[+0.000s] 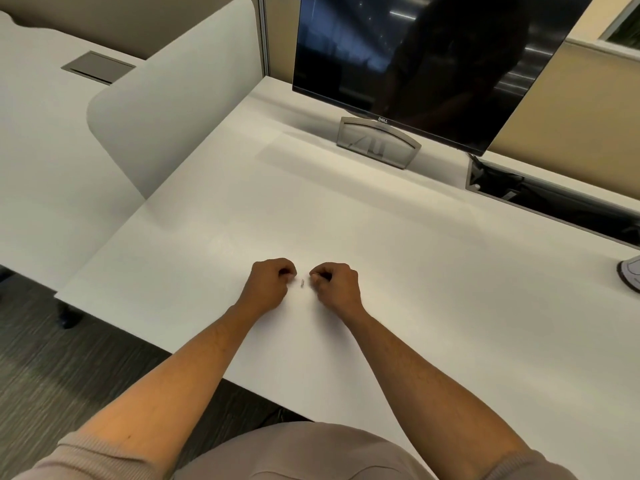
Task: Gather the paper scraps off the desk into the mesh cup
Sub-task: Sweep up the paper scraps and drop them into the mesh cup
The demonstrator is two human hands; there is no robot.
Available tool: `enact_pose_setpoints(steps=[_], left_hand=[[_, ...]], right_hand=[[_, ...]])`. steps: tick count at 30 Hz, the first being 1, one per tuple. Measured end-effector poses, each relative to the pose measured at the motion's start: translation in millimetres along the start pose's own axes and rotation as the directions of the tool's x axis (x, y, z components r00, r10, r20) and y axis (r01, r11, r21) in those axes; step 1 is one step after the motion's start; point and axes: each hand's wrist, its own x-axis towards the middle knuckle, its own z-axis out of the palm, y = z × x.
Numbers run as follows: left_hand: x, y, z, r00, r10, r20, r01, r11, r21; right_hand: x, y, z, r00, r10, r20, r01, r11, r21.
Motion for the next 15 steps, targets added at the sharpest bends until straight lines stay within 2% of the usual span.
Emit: enact_pose_setpoints(steps=[3,6,10,15], left_hand=[[1.0,2.4,-4.1,0.998,-0.059,-0.019,0.056,0.992,-0.111],[1.6,12.8,-6.7,0.998,-0.051,-0.020,0.046,0.979,-0.197],[4.1,32.0,-5.5,1.000,0.022,0.001,-0.021,0.973,-0.230],[6.7,44.3,-0.4,0.997,0.080,-0.011,-0.081,0.979,-0.187]], right_hand=[[-2.5,-3.3,-2.2,0.988,0.146,0.042,-0.152,0.939,0.310],[-3.4,-5.7,-5.5,0.967,0.181,0.179,-0.250,0.809,0.531],[-2.3,-6.7,-10.2,0.931,0.165,0.326,-0.352,0.650,0.674],[-4.6,-7.5,-24.0,0.906,0.153,0.394,-0.419,0.448,0.790]])
